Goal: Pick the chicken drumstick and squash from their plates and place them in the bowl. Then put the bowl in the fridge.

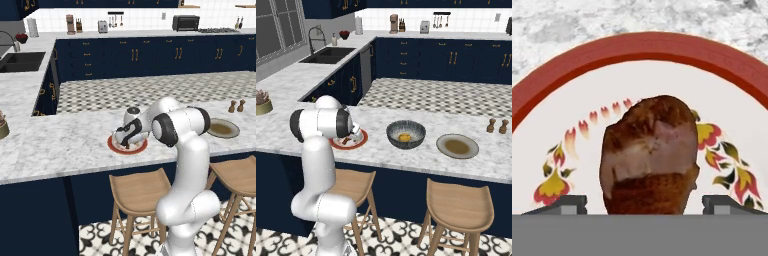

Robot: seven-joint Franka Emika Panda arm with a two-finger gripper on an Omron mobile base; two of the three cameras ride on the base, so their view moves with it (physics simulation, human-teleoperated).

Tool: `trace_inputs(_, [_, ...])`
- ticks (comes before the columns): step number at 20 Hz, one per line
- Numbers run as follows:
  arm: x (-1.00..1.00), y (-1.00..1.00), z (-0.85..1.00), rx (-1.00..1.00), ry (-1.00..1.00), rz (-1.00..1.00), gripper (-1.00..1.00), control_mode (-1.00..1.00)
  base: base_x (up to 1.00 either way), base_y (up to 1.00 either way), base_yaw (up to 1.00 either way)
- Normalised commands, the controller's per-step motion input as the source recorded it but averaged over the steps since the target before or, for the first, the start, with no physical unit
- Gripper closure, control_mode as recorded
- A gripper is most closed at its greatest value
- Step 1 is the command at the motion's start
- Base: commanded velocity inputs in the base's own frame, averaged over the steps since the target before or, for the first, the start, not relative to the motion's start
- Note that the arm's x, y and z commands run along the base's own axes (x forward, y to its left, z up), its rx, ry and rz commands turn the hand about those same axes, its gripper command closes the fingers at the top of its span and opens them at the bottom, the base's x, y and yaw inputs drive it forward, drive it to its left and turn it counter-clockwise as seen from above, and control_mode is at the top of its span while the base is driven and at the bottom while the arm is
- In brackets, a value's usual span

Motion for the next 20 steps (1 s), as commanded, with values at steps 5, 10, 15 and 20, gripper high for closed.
trace_inputs(5, [-0.10, 0.00, 0.00, 0.00, -0.04, -0.01, 1.00, -1.00, 0.00, 0.00, 0.00])
trace_inputs(10, [-0.32, -0.17, 0.38, 0.00, -0.07, -0.07, 1.00, -1.00, 0.00, 0.00, 0.00])
trace_inputs(15, [-0.39, -0.47, 1.00, 0.00, -0.17, -0.05, 1.00, -1.00, 0.00, 0.00, 0.00])
trace_inputs(20, [-0.11, -0.93, 0.91, -0.01, -0.06, -0.09, 1.00, -1.00, 0.00, 0.00, 0.00])
